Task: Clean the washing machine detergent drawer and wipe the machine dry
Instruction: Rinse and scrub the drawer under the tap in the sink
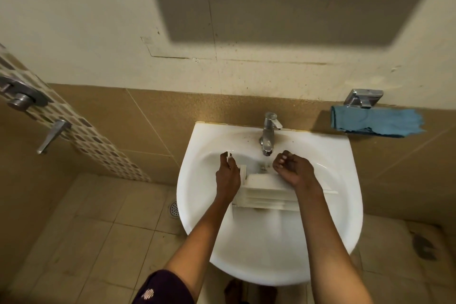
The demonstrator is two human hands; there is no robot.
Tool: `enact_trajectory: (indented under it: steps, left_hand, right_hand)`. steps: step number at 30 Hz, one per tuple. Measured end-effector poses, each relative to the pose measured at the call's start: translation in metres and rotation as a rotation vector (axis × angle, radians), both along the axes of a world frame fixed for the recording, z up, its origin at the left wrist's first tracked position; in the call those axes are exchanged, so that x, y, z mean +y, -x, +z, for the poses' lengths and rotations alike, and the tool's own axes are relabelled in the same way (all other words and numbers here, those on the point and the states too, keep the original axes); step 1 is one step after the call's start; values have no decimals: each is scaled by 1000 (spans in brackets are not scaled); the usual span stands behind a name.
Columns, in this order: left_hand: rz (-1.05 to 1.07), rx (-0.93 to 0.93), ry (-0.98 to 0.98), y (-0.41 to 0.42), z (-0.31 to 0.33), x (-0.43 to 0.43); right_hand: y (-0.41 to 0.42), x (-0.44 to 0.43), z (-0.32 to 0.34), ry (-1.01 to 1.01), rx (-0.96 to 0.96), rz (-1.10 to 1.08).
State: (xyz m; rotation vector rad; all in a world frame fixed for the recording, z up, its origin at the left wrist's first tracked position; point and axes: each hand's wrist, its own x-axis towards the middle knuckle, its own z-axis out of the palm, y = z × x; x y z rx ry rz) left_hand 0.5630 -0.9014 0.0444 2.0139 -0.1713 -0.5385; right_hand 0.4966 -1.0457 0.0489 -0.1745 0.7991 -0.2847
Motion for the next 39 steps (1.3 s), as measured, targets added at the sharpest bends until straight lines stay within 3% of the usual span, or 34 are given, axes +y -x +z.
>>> enact_trajectory:
  steps: [3,6,8,11,13,16,20,23,26,29,32,34,39]
  left_hand:
    - [-10,-13,-24,-2,-5,0]
    - [-20,-16,-43,-1,-6,-1]
    - [-36,-32,-47,0,-4,0]
    - [-46,-41,-60,0,-3,1]
    - [-39,-42,-67,-1,-3,3]
    - [-39,-44,-60,0,-2,2]
    - [-47,-60,-76,1,-1,2]
    - [-48,-58,-60,1,-2,3]
    - [-42,-53,-58,0,-3,3]
    - [-48,-52,-56,0,-3,3]
    - [-53,-56,-61,0,-2,3]
    - [-53,-56,-63,0,-2,3]
    - [-52,-61,-69,0,-2,3]
  right_hand:
    - [-1,26,10,336,156,270]
    - [-9,48,6,1011,419,582]
    - [-3,49,-1,1398,700,629]
    - [11,52,-7,1775,1141,762]
    - [12,66,-9,1919,988,815]
    - [9,83,-14,1931,600,862]
    - [28,55,-17,1849,783,633]
    - [56,15,-14,1675,984,393]
    - [65,-2,-12,1645,1125,383]
    - [47,25,-19,1811,948,358]
    - [34,53,-25,1731,799,495]
    - [37,48,-26,1727,775,458]
    - [65,-8,-20,1578,998,331]
